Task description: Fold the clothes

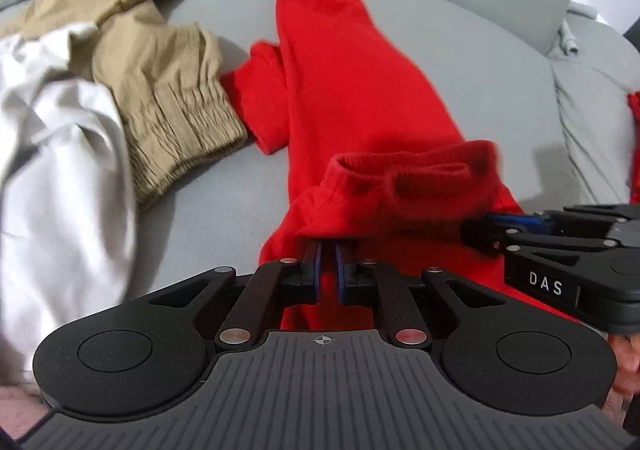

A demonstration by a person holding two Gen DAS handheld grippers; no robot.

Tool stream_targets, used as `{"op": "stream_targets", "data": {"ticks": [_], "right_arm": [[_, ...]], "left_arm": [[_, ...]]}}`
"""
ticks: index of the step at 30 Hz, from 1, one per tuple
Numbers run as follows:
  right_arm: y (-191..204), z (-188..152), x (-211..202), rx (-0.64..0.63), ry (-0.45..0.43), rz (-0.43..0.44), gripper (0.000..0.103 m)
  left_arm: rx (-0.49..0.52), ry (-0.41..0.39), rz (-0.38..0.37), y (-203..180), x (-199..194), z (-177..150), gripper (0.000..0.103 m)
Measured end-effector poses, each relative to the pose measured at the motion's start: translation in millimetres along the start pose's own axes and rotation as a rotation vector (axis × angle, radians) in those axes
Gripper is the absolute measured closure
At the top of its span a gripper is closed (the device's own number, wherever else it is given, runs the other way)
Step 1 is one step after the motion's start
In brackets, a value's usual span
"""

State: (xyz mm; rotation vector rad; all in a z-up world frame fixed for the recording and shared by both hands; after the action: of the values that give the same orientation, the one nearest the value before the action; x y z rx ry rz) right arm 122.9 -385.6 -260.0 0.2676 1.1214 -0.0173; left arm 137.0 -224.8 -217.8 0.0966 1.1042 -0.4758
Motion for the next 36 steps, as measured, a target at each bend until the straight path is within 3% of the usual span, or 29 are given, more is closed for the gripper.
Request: {"op": "stream_targets", "data": {"ticks": [3,4,6,9,13,16,18,21,23,25,30,33,35,36], "right_arm": [[9.6,17.9,-28.0,-0.003,-0.074,0.063,0.078],[18.0,32.8,-41.1,-0.015,-0.118,0.083,0.072],[27.5,52.0,-45.0,-0.013,-0.156,0.096,0.071],[37.7,89.0,-31.3,0.025,-0.195,0.096,0.068],[44.0,142.6,12.9,0.006,-0.247,0.043,0.052],[48.7,175.6,64.2,-0.006,-0.230,0.020,0.047],[49.5,193.6,97.3,-0.019,-0.219,-0.027,0.045],[51.8,206.8,123.4,-0.047,-0.203,-0.067,0.040],[52.0,209.8,140.4,-0.059,-0.175,-0.093,0.046],[51.9,208.0,145.7,-0.069,-0.156,-0.096,0.098],[70.8,199.0,64.9,-0.097,-0.285,-0.012,0.098],[81.3,165.2,-25.9,-0.171,-0.368,0.065,0.098],[79.5,136.0,-61.0,-0.213,-0.351,0.093,0.098],[75.5,107.5,-79.1,-0.259,-0.303,0.096,0.097]], "left_arm": [[-0.061,-0.190,0.076,24.1,-24.2,35.4,0.076],[-0.097,-0.245,0.122,36.2,-24.7,48.4,0.076],[-0.151,-0.319,0.193,58.6,-16.2,74.3,0.076],[-0.198,-0.326,0.151,79.6,20.3,109.7,0.077],[-0.211,-0.278,0.065,97.7,51.3,135.0,0.078],[-0.145,-0.284,0.096,112.1,60.9,154.0,0.078],[-0.166,-0.295,0.146,129.4,65.7,155.4,0.078],[-0.263,-0.285,0.096,150.2,69.7,157.9,0.078],[-0.281,-0.294,0.099,157.1,67.2,158.6,0.078],[-0.285,-0.298,0.120,161.8,62.4,157.9,0.078],[-0.333,-0.313,0.151,175.4,54.1,157.0,0.078],[-0.334,-0.326,0.139,166.2,46.0,157.5,0.078],[-0.323,-0.329,0.136,163.2,45.9,157.3,0.078],[-0.315,-0.324,0.138,160.3,45.9,155.6,0.078]]}}
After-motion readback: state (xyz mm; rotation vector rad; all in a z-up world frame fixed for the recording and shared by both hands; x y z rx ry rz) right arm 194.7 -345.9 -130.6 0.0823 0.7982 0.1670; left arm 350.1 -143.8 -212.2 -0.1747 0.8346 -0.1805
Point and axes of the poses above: each gripper's, at about its wrist camera, not at the fingertips, and x roughly the way its jaws point, y to its left, z to its top, the point moved 9 cm from there along x, roughly the way its jaws point, and after that the axes turned 7 degrees about x, right-handed, at the moved point
